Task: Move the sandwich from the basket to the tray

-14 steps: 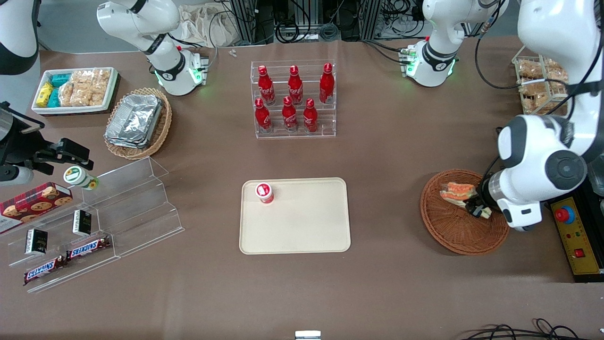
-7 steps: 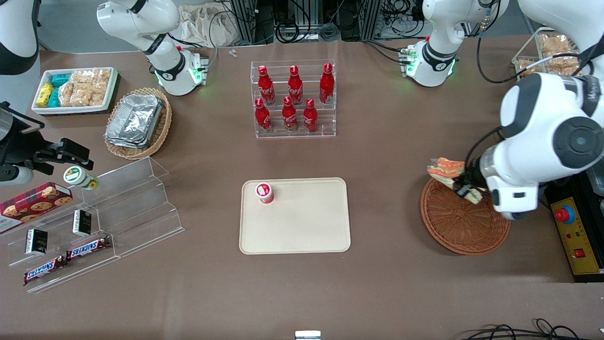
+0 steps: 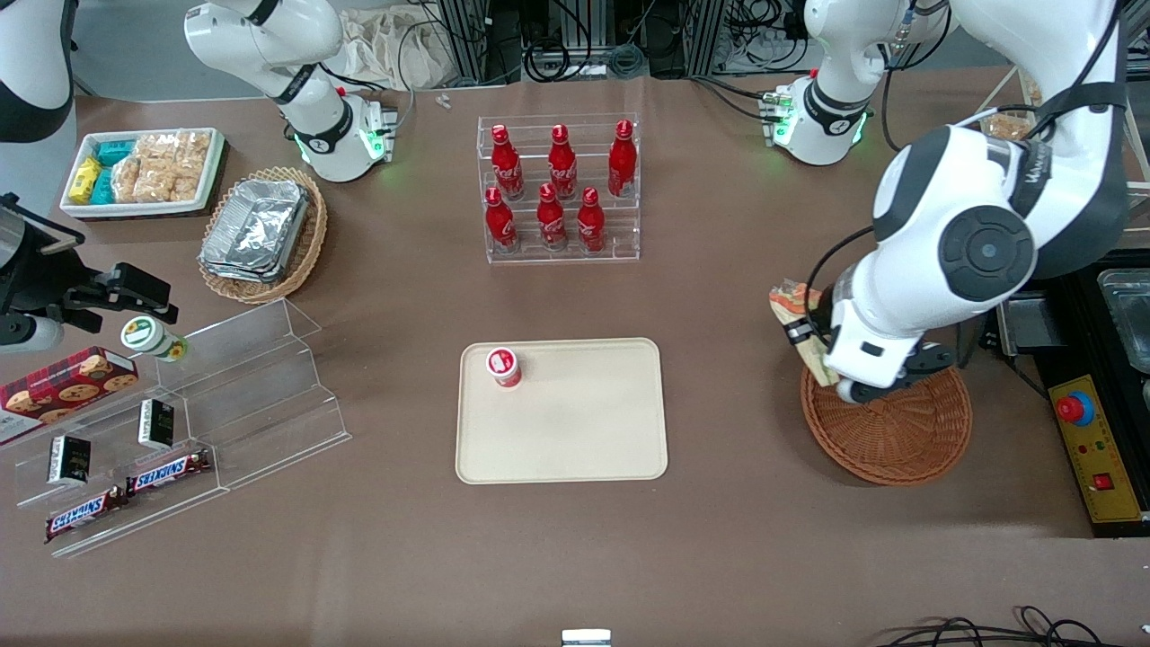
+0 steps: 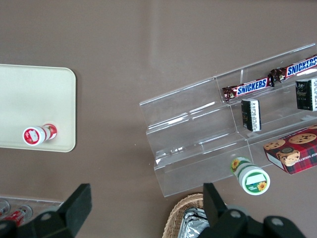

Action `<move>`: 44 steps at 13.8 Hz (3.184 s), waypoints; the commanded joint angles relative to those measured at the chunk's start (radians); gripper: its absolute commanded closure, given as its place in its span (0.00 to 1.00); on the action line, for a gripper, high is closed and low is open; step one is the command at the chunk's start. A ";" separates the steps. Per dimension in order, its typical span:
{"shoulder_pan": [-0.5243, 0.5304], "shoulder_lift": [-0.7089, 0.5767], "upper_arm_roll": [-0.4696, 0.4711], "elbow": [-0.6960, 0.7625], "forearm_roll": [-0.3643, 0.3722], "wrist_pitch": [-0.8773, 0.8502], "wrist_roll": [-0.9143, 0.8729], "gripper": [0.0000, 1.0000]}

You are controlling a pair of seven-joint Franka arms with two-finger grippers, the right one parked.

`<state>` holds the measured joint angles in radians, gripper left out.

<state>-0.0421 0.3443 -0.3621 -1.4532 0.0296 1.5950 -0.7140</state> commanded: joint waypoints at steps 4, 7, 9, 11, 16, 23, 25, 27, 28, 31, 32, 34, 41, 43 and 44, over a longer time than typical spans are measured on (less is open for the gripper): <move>-0.099 0.090 -0.051 0.030 0.026 0.083 0.113 1.00; -0.191 0.177 -0.049 0.030 0.114 0.230 0.070 1.00; -0.193 0.226 -0.049 0.028 0.113 0.321 0.064 1.00; -0.211 0.263 -0.049 0.028 0.119 0.388 0.065 1.00; -0.219 0.347 -0.046 0.017 0.121 0.587 0.085 1.00; -0.229 0.455 -0.044 0.016 0.171 0.665 0.074 1.00; -0.229 0.466 -0.044 0.016 0.176 0.666 0.076 1.00; -0.229 0.473 -0.044 0.017 0.174 0.665 0.073 0.62; -0.229 0.475 -0.044 0.017 0.174 0.665 0.070 0.21; -0.228 0.472 -0.046 0.017 0.158 0.665 0.064 0.00; -0.225 0.467 -0.046 0.017 0.158 0.658 0.067 0.00; -0.219 0.450 -0.047 0.019 0.156 0.622 0.067 0.00; -0.171 0.265 -0.051 0.028 0.156 0.328 0.091 0.01; -0.124 0.188 -0.052 0.027 0.144 0.245 0.158 0.01; -0.108 0.145 -0.051 0.027 0.125 0.200 0.203 0.01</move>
<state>-0.1889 0.5824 -0.4120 -1.4017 0.1785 1.8671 -0.5814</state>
